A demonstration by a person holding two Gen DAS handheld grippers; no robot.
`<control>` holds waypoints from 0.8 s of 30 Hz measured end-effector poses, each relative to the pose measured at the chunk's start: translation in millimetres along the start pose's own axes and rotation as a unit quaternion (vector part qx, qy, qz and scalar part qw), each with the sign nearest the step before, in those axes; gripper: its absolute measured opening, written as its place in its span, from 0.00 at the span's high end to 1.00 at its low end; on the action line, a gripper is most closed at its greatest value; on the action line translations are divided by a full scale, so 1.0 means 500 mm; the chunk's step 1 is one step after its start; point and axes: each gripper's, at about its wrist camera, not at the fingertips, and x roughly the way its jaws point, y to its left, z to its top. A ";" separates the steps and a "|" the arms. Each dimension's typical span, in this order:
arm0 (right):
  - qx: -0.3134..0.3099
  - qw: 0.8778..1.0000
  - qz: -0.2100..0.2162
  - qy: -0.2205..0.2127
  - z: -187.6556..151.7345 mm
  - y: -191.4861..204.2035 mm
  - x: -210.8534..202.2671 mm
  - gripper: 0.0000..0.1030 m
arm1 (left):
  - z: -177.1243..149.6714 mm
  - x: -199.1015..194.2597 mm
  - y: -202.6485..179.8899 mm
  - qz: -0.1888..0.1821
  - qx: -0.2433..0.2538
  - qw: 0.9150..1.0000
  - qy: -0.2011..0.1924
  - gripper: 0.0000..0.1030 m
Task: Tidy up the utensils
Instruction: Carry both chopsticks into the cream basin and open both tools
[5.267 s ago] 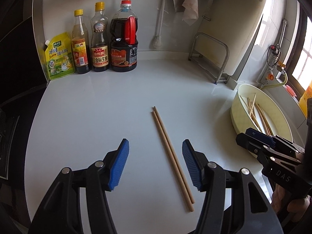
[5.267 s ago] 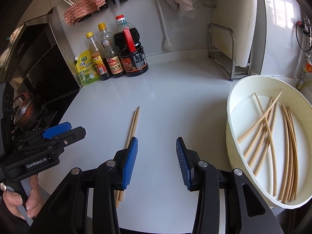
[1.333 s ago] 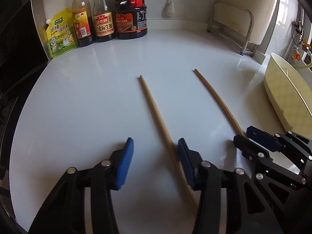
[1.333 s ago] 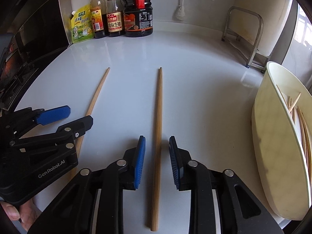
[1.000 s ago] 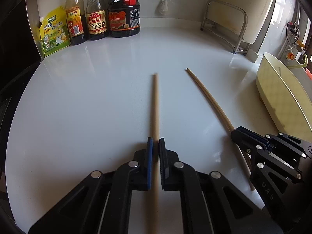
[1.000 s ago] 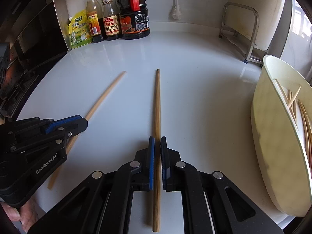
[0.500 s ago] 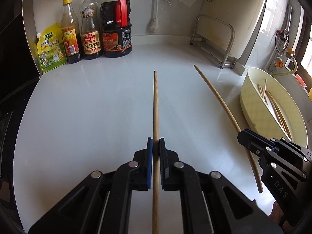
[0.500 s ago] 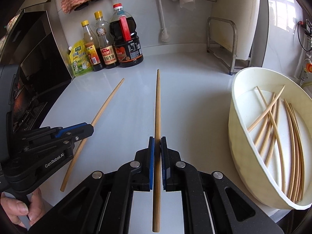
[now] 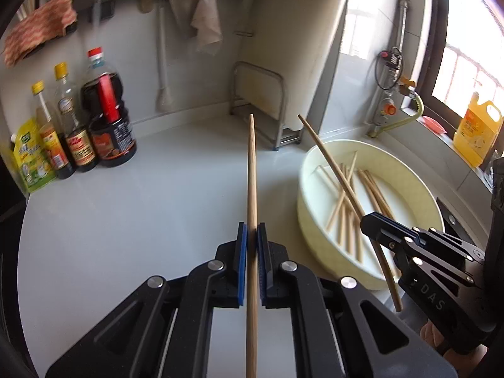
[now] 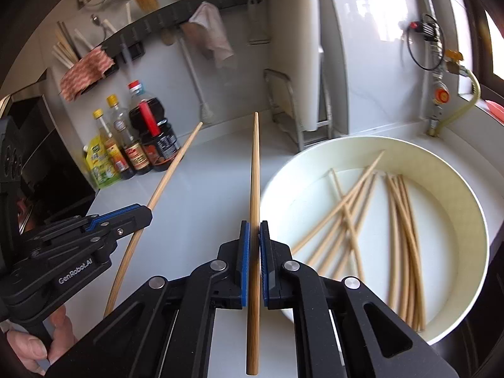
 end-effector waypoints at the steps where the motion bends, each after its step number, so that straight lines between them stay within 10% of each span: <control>1: 0.012 1.000 -0.007 -0.004 0.004 -0.022 -0.007 0.94 | 0.010 0.002 -0.022 -0.009 0.008 1.000 -0.002 0.93; 20: 0.124 0.989 -0.073 0.016 0.002 -0.251 -0.013 0.94 | 0.094 0.174 -0.257 -0.080 0.073 0.993 0.050 0.92; 24: 0.126 0.989 -0.075 0.015 0.003 -0.255 -0.014 0.92 | 0.095 0.171 -0.243 -0.069 0.063 0.995 0.042 0.64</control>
